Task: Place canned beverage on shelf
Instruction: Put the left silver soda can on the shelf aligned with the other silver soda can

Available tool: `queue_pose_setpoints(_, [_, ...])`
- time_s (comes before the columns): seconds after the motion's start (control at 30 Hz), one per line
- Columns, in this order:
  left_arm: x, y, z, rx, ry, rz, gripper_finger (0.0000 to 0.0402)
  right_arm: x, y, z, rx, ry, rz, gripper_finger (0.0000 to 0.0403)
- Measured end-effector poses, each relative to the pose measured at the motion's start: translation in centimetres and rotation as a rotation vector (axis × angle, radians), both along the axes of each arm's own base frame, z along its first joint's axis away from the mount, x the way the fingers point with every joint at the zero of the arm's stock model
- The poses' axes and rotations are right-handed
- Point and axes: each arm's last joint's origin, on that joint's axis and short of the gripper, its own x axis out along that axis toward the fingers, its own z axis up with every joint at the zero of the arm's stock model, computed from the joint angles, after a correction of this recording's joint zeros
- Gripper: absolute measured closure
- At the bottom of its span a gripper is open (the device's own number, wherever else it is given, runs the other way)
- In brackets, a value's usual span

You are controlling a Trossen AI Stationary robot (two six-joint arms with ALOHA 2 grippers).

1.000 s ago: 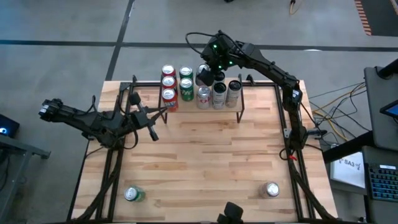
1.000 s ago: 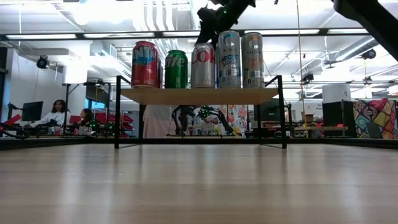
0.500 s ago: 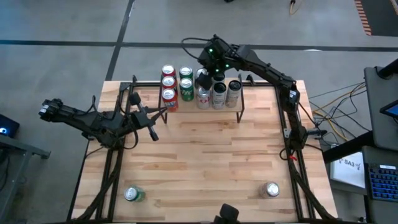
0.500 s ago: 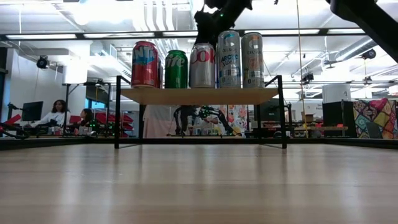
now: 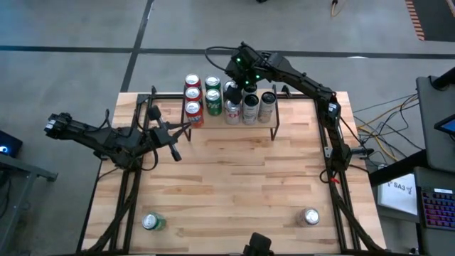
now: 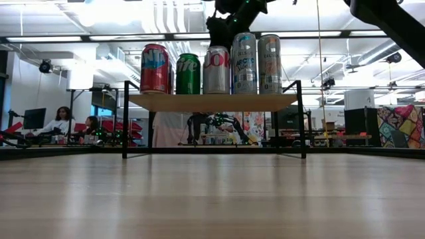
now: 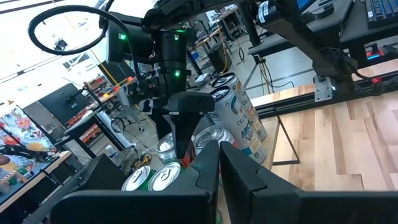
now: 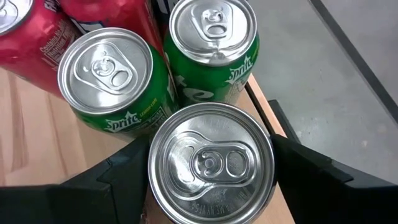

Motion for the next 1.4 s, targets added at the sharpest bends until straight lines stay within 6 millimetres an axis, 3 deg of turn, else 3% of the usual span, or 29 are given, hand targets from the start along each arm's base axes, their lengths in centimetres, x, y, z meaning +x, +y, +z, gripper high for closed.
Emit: queue_pose_setpoints(1.4, [0.01, 0.0, -0.1, 0.006, 0.01, 0.0, 0.0402, -0.14, 0.09, -0.14, 0.013, 0.019, 0.001, 0.0081])
